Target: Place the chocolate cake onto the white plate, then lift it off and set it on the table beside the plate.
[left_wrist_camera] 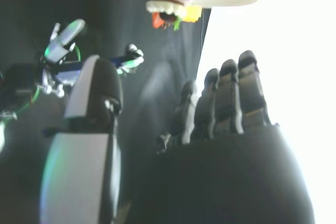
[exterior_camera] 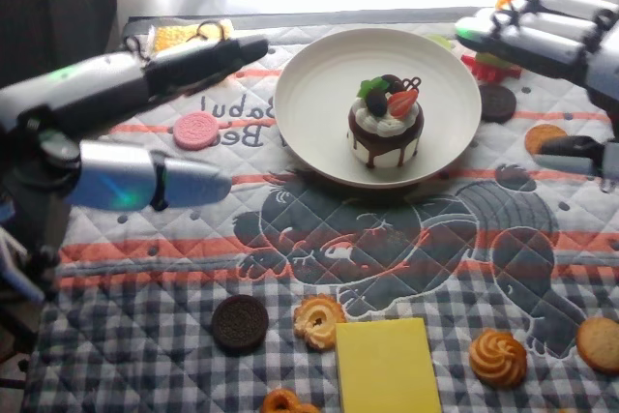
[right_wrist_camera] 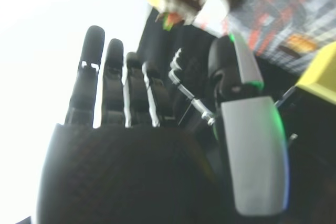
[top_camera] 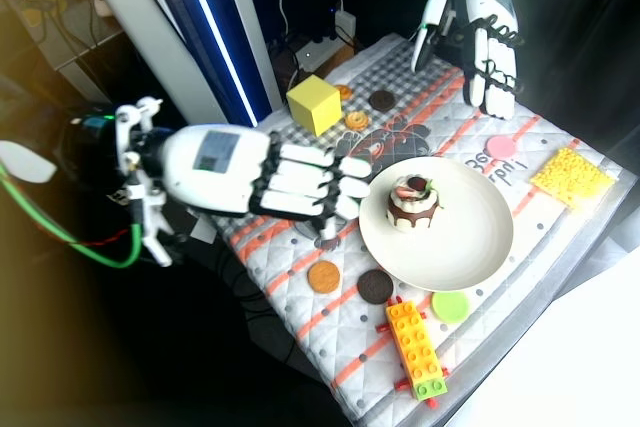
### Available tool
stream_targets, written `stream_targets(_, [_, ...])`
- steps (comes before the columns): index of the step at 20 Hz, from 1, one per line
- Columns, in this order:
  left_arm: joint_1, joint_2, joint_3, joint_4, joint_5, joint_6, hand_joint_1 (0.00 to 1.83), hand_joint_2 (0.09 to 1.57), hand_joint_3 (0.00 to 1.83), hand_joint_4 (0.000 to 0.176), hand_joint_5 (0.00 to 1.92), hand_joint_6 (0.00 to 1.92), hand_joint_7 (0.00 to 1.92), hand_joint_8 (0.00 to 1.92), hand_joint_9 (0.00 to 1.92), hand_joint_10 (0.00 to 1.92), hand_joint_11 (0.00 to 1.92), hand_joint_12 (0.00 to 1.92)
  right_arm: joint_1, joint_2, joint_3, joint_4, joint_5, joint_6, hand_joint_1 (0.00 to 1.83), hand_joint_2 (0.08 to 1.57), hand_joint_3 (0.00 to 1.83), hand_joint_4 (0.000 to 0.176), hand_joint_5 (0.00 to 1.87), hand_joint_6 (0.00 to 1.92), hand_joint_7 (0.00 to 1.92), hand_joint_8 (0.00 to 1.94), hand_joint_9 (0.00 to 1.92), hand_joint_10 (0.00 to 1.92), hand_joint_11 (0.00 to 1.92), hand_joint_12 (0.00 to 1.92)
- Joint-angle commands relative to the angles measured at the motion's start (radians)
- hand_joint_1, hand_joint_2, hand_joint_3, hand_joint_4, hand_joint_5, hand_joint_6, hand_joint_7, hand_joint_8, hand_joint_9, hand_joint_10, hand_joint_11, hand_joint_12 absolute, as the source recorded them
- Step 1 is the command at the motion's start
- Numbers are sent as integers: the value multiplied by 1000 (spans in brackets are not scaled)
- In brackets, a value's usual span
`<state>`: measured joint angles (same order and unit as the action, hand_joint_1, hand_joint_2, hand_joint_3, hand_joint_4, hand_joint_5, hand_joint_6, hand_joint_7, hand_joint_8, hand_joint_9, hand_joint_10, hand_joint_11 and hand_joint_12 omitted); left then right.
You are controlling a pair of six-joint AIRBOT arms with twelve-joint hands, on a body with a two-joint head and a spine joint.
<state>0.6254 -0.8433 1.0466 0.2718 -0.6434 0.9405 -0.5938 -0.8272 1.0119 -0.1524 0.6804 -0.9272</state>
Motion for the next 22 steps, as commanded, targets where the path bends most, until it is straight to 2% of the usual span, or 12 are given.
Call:
stream_targets(1, [17, 13, -10, -40, -176, -12, 815, 1125, 1, 113, 0, 0, 0, 0, 0, 0, 0, 0, 28, -11, 15, 15, 83, 2, 792, 1230, 2, 20, 3, 0, 106, 3, 0, 613, 0, 1375])
stream_targets(3, [74, 19, -27, -70, -242, -18, 780, 1149, 11, 111, 0, 0, 0, 0, 0, 0, 0, 0, 60, -50, 43, 13, 52, 2, 773, 1247, 6, 0, 2, 1, 88, 0, 0, 618, 0, 1489])
stream_targets(4, [100, 19, -33, -86, -273, -20, 784, 1154, 11, 106, 0, 0, 0, 0, 0, 0, 0, 0, 74, -71, 59, 13, 35, 2, 834, 1253, 6, 0, 13, 5, 87, 0, 0, 623, 0, 1514])
stream_targets(5, [129, 20, -40, -102, -308, -26, 796, 1154, 10, 123, 0, 0, 0, 0, 0, 0, 0, 0, 87, -94, 75, 11, 17, 3, 940, 1243, 0, 0, 39, 16, 80, 1, 0, 604, 0, 1522])
stream_targets(6, [160, 24, -47, -117, -341, -34, 796, 1154, 10, 123, 0, 0, 0, 0, 0, 0, 0, 0, 100, -117, 88, 3, -2, 3, 940, 1243, 0, 0, 39, 16, 80, 1, 0, 604, 0, 1522])
stream_targets(9, [254, 44, -76, -168, -434, -36, 768, 1180, 17, 71, 0, 0, 0, 0, 0, 0, 0, 0, 136, -186, 129, -30, -70, 3, 987, 1190, 0, 0, 50, 18, 47, 8, 0, 619, 0, 1527])
stream_targets(11, [290, 48, -85, -184, -468, -36, 751, 1186, 16, 56, 8, 3, 0, 0, 0, 0, 0, 0, 148, -225, 154, -38, -103, 3, 883, 1197, 0, 0, 55, 15, 83, 17, 0, 538, 0, 1545])
stream_targets(15, [304, 49, -86, -189, -477, -36, 750, 1204, 14, 51, 19, 6, 0, 0, 0, 0, 4, 3, 169, -311, 215, -47, -184, 3, 1120, 1164, 0, 0, 74, 2, 3, 0, 20, 272, 0, 1266])
stream_targets(17, [304, 49, -85, -189, -481, -36, 766, 1197, 7, 52, 41, 13, 0, 0, 0, 0, 23, 13, 180, -335, 234, -52, -209, 3, 1068, 1150, 0, 0, 82, 3, 60, 11, 110, 231, 0, 1358])
stream_targets(18, [303, 49, -85, -189, -483, -36, 775, 1197, 6, 51, 46, 14, 0, 0, 0, 0, 20, 14, 188, -347, 242, -60, -221, 3, 1041, 1149, 0, 0, 91, 3, 88, 9, 131, 200, 0, 1343])
stream_targets(19, [303, 49, -85, -189, -486, -36, 776, 1194, 4, 63, 38, 9, 0, 0, 0, 0, 32, 22, 196, -360, 252, -66, -237, 3, 1046, 1147, 0, 0, 104, 4, 97, 5, 129, 167, 0, 1293])
stream_targets(22, [303, 48, -84, -189, -489, -36, 796, 1194, 3, 61, 41, 8, 0, 0, 0, 0, 32, 29, 209, -389, 279, -70, -265, 3, 1091, 1157, 1, 0, 137, 3, 127, 4, 173, 96, 0, 1207])
